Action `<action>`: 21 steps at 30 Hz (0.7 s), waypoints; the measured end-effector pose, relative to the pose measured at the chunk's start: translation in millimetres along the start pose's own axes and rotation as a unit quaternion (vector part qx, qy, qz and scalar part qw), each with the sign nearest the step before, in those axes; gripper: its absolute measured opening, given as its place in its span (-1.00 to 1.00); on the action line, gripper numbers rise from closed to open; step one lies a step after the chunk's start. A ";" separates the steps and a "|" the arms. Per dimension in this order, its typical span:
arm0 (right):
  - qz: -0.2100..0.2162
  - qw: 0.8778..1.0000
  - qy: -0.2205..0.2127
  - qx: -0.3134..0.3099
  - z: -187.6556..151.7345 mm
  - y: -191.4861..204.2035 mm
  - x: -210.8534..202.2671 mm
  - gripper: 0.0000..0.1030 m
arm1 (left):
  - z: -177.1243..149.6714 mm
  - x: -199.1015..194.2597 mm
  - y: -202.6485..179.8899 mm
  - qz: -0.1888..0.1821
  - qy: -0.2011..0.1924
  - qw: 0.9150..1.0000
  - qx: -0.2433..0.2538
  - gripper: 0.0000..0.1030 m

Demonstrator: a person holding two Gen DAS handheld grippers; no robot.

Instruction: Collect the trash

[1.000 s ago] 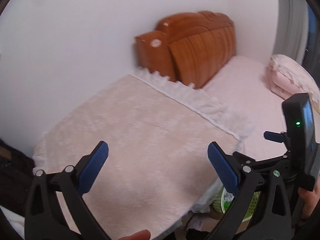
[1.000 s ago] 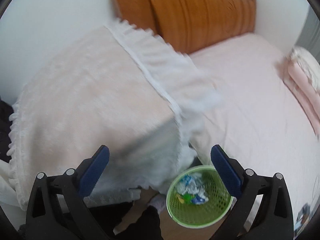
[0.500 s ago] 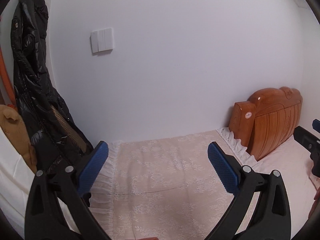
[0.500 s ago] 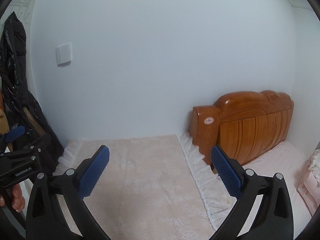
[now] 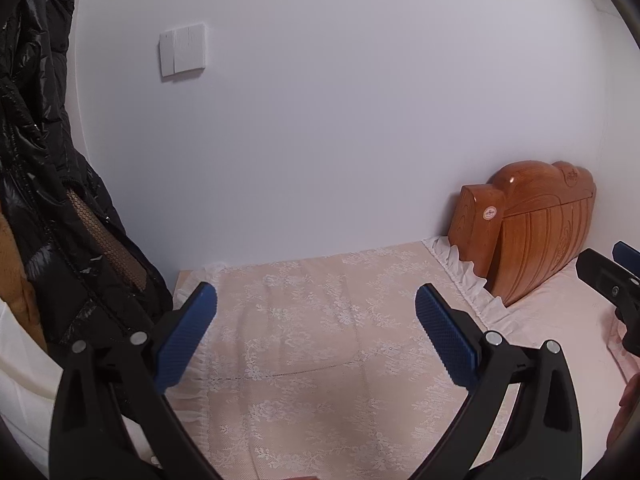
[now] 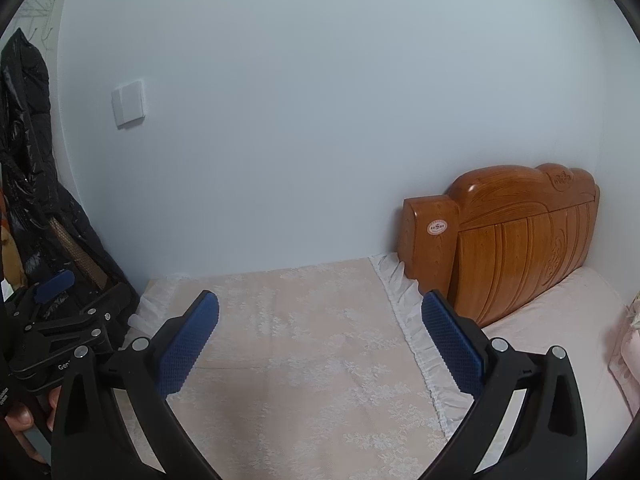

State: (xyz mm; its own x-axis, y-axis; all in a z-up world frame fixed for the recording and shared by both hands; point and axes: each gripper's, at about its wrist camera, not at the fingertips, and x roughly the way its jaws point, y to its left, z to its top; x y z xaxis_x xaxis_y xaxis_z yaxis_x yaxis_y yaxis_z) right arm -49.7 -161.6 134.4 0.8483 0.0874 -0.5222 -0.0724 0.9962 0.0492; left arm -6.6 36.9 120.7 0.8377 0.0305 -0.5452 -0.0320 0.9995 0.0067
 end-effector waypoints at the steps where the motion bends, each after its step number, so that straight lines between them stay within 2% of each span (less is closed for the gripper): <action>1: 0.001 1.000 0.002 0.003 -0.3 -2.8 0.1 0.96 | -0.6 1.8 -1.2 -0.002 0.002 1.000 0.001 0.85; 6: 0.005 1.000 0.012 0.027 0.1 -22.1 7.9 0.96 | -1.1 8.8 -6.6 -0.007 0.008 1.000 0.010 0.85; 21: -0.011 0.999 0.020 0.041 -2.9 -30.6 23.6 0.96 | 0.2 20.1 -4.8 -0.010 0.019 1.000 0.007 0.85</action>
State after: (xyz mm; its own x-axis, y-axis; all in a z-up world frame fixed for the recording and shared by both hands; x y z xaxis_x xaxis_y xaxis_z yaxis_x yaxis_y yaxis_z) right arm -29.0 -190.0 118.1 0.8270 0.0664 -0.5582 -0.0087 0.9944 0.1054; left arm 10.5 32.7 109.9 0.8172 0.0104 -0.5762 -0.0082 0.9999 0.0064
